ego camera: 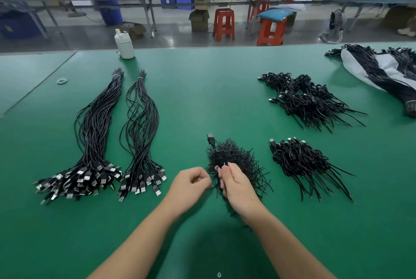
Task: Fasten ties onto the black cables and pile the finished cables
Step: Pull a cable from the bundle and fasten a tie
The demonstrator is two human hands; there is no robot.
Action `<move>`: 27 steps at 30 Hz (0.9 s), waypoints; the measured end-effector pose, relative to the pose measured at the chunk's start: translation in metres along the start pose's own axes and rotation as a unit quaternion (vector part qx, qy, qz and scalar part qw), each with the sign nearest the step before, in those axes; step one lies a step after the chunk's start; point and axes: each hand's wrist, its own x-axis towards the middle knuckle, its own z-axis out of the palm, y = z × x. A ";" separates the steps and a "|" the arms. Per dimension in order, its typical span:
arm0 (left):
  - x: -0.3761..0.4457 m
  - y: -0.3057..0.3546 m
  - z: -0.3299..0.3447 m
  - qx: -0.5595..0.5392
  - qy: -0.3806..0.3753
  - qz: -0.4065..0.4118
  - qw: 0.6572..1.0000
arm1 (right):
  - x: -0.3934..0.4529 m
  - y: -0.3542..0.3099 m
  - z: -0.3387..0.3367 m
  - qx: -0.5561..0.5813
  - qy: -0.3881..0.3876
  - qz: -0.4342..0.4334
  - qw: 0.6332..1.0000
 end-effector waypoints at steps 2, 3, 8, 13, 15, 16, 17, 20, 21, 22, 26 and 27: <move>-0.005 0.002 -0.001 0.046 -0.017 0.011 0.999 | -0.002 -0.005 0.002 -0.022 0.014 -0.033 0.999; -0.006 0.003 -0.002 0.057 -0.017 0.013 0.998 | -0.003 -0.006 0.002 -0.035 0.021 -0.047 0.998; -0.009 0.008 0.001 -0.040 -0.015 0.015 0.999 | -0.007 -0.012 0.007 -0.076 0.035 -0.080 0.993; -0.010 0.011 0.003 -0.059 -0.003 0.014 0.998 | -0.009 -0.014 0.009 -0.083 0.034 -0.089 0.992; -0.009 0.009 0.001 -0.007 0.024 0.012 1.000 | -0.010 -0.013 0.011 -0.093 0.027 -0.099 0.990; -0.008 0.009 0.000 0.031 0.051 0.015 0.998 | -0.011 -0.012 0.012 -0.102 0.023 -0.106 0.989; -0.007 0.010 -0.002 0.056 0.084 0.018 0.995 | -0.012 -0.012 0.012 -0.108 0.022 -0.111 0.988; -0.003 0.014 -0.009 -0.006 0.145 0.021 0.989 | -0.013 -0.011 0.012 -0.126 -0.002 -0.109 0.986; -0.002 0.015 -0.010 -0.039 0.140 0.021 0.989 | -0.013 -0.011 0.011 -0.128 -0.020 -0.104 0.986; -0.002 0.016 -0.010 -0.058 0.125 0.025 0.990 | -0.013 -0.012 0.010 -0.119 -0.035 -0.097 0.987; -0.007 0.017 -0.006 -0.051 0.068 0.049 0.995 | -0.012 -0.016 0.005 -0.132 -0.042 -0.100 0.985; -0.007 0.016 -0.006 -0.048 0.063 0.052 0.995 | -0.012 -0.016 0.004 -0.143 -0.045 -0.097 0.984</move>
